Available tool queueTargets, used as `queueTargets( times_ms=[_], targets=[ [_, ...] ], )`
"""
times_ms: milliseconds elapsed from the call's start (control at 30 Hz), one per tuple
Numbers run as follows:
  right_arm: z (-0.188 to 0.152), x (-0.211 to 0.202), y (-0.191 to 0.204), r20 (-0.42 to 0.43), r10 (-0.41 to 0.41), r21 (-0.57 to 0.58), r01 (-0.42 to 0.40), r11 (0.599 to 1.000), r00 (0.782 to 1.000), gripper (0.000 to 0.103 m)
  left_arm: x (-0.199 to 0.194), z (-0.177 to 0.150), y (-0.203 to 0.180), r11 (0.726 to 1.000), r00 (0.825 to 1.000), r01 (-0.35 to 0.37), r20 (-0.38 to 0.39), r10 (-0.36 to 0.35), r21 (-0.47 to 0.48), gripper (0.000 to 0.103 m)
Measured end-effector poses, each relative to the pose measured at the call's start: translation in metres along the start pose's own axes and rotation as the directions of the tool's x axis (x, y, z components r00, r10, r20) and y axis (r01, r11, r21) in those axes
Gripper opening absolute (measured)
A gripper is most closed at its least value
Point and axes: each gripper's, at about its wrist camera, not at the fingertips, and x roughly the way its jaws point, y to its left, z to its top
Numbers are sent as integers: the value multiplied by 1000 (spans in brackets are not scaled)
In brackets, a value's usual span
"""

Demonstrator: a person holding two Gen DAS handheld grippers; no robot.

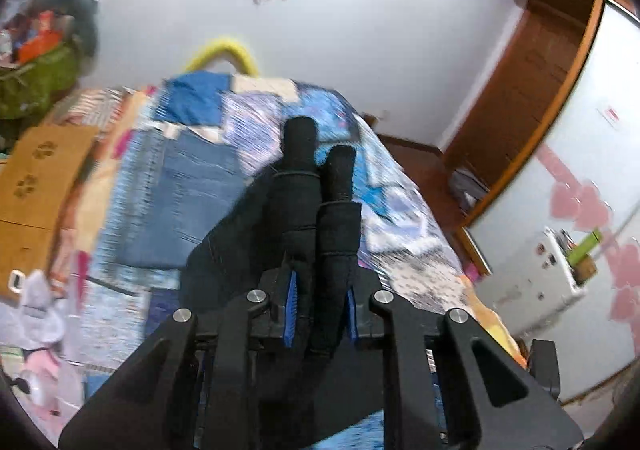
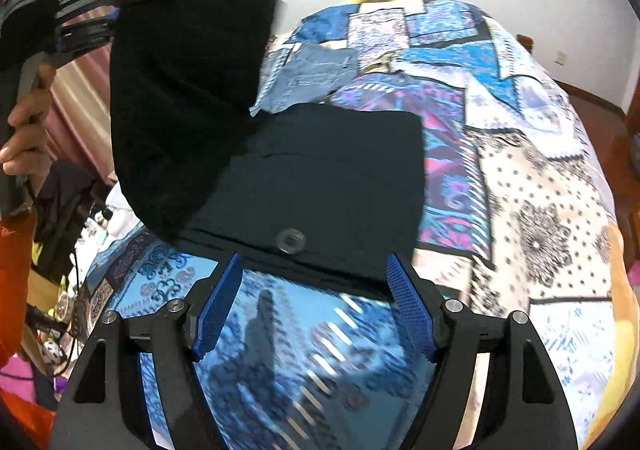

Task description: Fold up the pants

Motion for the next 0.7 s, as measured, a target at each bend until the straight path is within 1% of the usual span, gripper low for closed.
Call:
queueTargets(
  times_ms=[67, 200, 300, 400, 467, 533, 567, 600, 633, 700],
  targets=[
    [-5, -5, -9, 4, -8, 26, 8, 1000, 1000, 71, 21, -10, -18, 999, 997, 37, -61, -35, 26, 18],
    [-14, -10, -21, 5, -17, 65, 17, 998, 1000, 71, 55, -32, -48, 994, 989, 45, -146, -31, 96, 18],
    [-20, -12, -25, 5, -19, 79, 18, 997, 1000, 71, 73, -55, -67, 987, 979, 48, -203, -16, 153, 18],
    [-23, -12, -24, 4, -19, 75, 18, 997, 1000, 71, 81, -74, -78, 975, 971, 36, -237, 17, 218, 19],
    [-24, -12, -22, 4, -16, 69, 16, 997, 1000, 71, 84, -84, -85, 965, 965, 25, -258, 44, 260, 22],
    [-24, -10, -20, 3, -8, 62, 8, 998, 1000, 71, 84, -92, -90, 956, 957, 29, -286, 59, 292, 38],
    [-24, -9, -19, 3, -6, 61, 5, 998, 1000, 71, 84, -94, -92, 952, 950, 55, -309, 42, 300, 60],
    [-23, -7, -18, 2, -3, 60, 3, 998, 1000, 71, 84, -94, -92, 951, 948, 70, -315, 30, 302, 77],
    [-23, -7, -17, 1, -2, 60, 2, 998, 1000, 71, 78, -92, -93, 948, 956, 81, -294, 14, 309, 81],
    [-24, -4, -15, -6, 0, 58, 0, 998, 1000, 71, 68, -86, -94, 941, 971, 50, -238, 33, 335, 89]
  ],
)
